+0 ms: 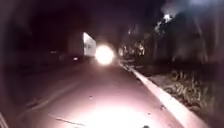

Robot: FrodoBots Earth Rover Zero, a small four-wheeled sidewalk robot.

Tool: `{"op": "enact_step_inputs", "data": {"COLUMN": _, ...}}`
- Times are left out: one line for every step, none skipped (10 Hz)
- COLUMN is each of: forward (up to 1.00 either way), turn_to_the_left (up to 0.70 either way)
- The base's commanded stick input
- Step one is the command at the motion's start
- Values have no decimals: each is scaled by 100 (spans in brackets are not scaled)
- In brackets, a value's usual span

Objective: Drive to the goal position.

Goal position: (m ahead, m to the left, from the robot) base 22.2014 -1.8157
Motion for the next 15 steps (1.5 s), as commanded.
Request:
{"op": "enact_step_inputs", "data": {"forward": 70, "turn_to_the_left": 1}}
{"op": "enact_step_inputs", "data": {"forward": 70, "turn_to_the_left": 1}}
{"op": "enact_step_inputs", "data": {"forward": 70, "turn_to_the_left": 1}}
{"op": "enact_step_inputs", "data": {"forward": 70, "turn_to_the_left": 1}}
{"op": "enact_step_inputs", "data": {"forward": 70, "turn_to_the_left": 1}}
{"op": "enact_step_inputs", "data": {"forward": 70, "turn_to_the_left": 1}}
{"op": "enact_step_inputs", "data": {"forward": 70, "turn_to_the_left": 1}}
{"op": "enact_step_inputs", "data": {"forward": 70, "turn_to_the_left": 1}}
{"op": "enact_step_inputs", "data": {"forward": 70, "turn_to_the_left": 1}}
{"op": "enact_step_inputs", "data": {"forward": 70, "turn_to_the_left": 1}}
{"op": "enact_step_inputs", "data": {"forward": 70, "turn_to_the_left": 1}}
{"op": "enact_step_inputs", "data": {"forward": 70, "turn_to_the_left": 1}}
{"op": "enact_step_inputs", "data": {"forward": 70, "turn_to_the_left": 1}}
{"op": "enact_step_inputs", "data": {"forward": 70, "turn_to_the_left": 1}}
{"op": "enact_step_inputs", "data": {"forward": 70, "turn_to_the_left": 1}}
